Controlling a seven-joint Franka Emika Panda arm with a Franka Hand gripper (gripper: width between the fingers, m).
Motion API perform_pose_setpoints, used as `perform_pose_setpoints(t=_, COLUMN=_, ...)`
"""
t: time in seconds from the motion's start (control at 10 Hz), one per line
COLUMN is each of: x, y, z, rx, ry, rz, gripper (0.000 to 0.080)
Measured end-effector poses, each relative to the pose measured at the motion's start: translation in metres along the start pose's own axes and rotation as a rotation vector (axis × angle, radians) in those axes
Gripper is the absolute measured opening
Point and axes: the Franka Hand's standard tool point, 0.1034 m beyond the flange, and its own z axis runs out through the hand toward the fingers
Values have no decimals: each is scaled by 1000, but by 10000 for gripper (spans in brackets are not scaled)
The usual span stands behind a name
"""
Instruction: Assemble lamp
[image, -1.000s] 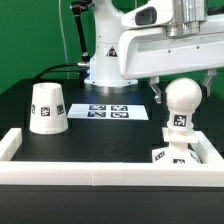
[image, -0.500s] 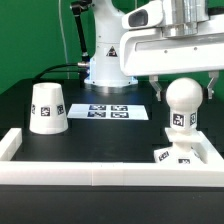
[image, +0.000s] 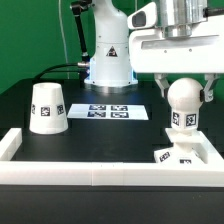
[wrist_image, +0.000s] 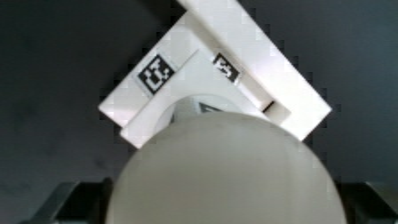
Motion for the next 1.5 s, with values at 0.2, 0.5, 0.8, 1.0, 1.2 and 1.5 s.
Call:
perform_pose_setpoints(t=0.2, x=0, y=-1, z=0, rx=14, ry=-30, rz=236, gripper=579)
perform_pose_setpoints(t=0.5, x=1, y=-2, z=1, rx=35, ry=-60, rz=456, gripper=579)
perform_pose_setpoints(t=0.8, x=0, y=-3, z=1, rx=36, ry=-63, rz=504, gripper=671)
perform_pose_setpoints(t=1.0, x=0, y=-2, z=1, rx=31, ry=-50, rz=344, gripper=691)
perform_pose_setpoints(t=1.2, x=0, y=-2, z=1, rx=30, ry=-47, rz=251, gripper=697)
perform_pose_setpoints(t=1.5, x=0, y=-1, z=2, rx=23, ry=-31, rz=-61, gripper=699)
